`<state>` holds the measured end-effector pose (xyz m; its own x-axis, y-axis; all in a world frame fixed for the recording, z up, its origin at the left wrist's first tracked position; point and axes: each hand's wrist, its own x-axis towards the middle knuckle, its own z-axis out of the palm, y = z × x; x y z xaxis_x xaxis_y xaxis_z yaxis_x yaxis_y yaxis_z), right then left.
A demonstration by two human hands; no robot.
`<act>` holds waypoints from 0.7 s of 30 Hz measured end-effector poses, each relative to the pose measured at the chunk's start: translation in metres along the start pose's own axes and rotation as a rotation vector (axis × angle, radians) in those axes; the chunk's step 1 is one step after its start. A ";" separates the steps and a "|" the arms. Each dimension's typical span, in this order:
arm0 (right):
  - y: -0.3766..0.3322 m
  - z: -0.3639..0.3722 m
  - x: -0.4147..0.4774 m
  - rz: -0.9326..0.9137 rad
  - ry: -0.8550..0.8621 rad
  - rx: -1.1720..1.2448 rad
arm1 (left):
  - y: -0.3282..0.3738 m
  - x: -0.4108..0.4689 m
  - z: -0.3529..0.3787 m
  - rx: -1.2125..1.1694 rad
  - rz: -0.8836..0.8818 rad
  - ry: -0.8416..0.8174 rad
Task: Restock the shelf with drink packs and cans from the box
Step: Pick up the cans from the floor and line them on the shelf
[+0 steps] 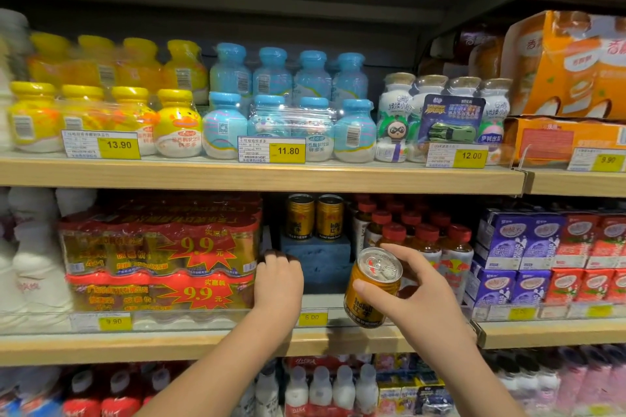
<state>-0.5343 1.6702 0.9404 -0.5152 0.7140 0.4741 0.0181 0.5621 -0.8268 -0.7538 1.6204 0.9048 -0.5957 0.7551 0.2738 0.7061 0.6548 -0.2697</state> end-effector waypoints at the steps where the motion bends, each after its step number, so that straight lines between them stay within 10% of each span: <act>1: 0.000 0.002 0.002 -0.004 -0.006 -0.008 | 0.000 -0.001 -0.002 0.016 0.001 -0.011; 21: 0.056 0.100 0.083 0.196 -0.163 -0.187 | -0.122 -0.131 -0.026 -1.133 0.055 0.383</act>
<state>-0.6612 1.7191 0.9030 -0.6170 0.7483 0.2438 0.2800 0.4982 -0.8206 -0.7525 1.4405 0.9258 -0.5372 0.5966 0.5963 0.7774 0.0759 0.6244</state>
